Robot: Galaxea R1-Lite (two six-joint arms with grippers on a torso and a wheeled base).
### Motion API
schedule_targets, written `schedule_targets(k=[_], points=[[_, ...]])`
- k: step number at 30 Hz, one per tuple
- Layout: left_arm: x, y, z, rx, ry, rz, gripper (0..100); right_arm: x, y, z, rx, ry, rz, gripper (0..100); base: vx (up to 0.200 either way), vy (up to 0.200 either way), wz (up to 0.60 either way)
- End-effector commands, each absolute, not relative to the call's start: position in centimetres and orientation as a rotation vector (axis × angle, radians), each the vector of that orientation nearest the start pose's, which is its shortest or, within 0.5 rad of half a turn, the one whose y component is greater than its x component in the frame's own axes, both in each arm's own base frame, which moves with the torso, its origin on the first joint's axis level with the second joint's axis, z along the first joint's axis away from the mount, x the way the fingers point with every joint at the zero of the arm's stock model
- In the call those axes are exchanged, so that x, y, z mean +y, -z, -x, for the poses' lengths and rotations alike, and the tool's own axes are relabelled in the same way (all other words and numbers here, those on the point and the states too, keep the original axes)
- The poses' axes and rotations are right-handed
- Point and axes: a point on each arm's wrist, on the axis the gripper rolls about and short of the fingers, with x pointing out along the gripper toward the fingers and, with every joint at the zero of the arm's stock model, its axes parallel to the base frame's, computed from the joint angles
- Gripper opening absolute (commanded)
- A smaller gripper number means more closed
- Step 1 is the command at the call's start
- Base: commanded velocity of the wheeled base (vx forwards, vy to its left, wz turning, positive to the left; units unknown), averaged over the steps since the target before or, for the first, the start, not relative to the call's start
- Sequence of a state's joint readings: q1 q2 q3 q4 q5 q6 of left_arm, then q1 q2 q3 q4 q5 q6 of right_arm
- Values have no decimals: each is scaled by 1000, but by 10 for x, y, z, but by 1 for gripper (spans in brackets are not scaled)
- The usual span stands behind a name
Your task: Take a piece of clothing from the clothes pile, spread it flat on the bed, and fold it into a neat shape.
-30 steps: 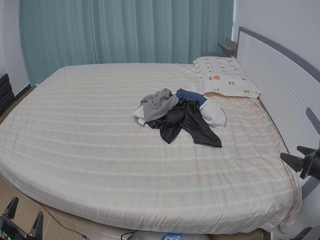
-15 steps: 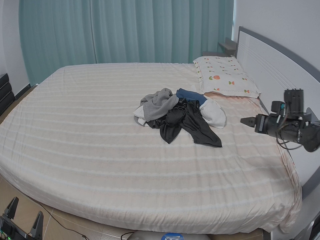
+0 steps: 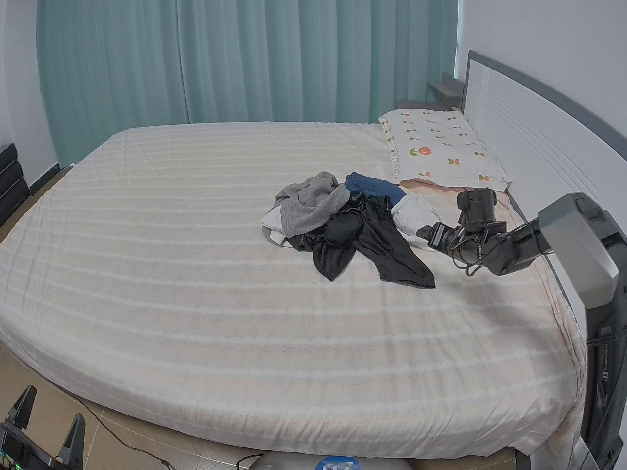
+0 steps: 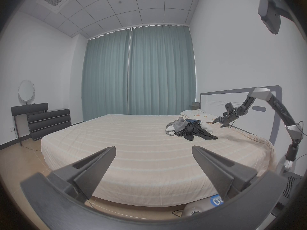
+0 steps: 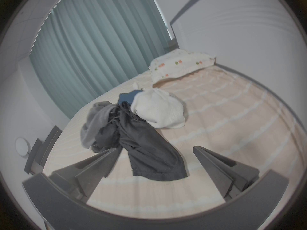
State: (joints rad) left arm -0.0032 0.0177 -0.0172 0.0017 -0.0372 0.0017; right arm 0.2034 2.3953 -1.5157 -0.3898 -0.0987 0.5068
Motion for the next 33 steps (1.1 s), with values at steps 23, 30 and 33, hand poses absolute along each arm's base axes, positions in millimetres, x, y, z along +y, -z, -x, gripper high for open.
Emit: schedule_targets(k=[23,30,33], points=[[-1,-75,23,2,40,-2,100,114,38,-515,586,69,-461,100,0,0,0],[-1,-75,23,2,40,-2,100,119,38,-520,562,52,-465,0,0,0,0],[-1,-75,23,2,41,-2,100,122,36,-519,563,47,-465,0,0,0,0]])
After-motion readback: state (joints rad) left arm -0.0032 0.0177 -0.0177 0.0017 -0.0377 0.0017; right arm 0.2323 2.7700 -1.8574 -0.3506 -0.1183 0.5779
